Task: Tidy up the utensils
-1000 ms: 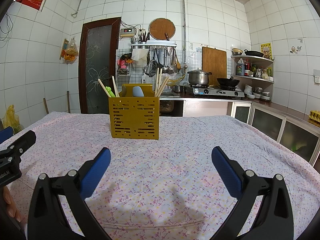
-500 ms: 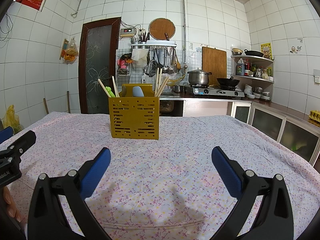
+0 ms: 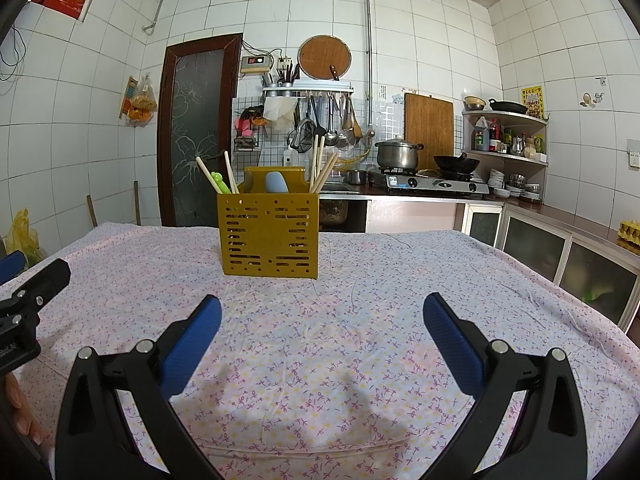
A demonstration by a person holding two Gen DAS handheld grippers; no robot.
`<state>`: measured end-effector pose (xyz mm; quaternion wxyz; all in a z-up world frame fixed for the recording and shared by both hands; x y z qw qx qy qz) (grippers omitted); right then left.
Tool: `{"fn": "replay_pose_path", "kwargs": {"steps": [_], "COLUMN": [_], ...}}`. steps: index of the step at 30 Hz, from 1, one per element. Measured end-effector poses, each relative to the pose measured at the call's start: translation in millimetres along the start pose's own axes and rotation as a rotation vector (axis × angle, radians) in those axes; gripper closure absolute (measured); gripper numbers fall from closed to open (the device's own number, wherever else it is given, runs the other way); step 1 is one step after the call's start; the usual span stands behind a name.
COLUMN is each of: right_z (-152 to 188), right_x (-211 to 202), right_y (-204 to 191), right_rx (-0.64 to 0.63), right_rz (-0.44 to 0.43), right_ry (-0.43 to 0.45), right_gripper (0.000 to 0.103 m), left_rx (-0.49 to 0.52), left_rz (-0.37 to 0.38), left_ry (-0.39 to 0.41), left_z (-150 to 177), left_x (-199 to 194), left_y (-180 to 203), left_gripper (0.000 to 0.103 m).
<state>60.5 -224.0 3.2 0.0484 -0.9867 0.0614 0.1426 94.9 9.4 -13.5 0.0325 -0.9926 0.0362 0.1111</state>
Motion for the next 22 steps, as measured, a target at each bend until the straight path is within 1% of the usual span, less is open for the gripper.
{"fn": "replay_pose_path", "kwargs": {"steps": [22], "right_z": [-0.4], "right_x": [0.5], "right_y": [1.0], "right_rx": [0.0], "right_rz": [0.0], "right_ry": [0.0], "right_gripper": [0.005], "left_rx": [-0.002], "left_rz": [0.003], "left_ry": [0.007], "left_z": [-1.6], "left_x": [-1.4], "left_y": [0.1], "left_gripper": [0.005]}}
Point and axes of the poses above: each gripper's, at about its wrist camera, not at the fingertips, and x roughly the way its jaws point, y to its right, z to its underside, the point moved 6 cm from there along x, roughly the way its jaws point, and after that the axes turned 4 degrees about x, right-handed, at the moved point
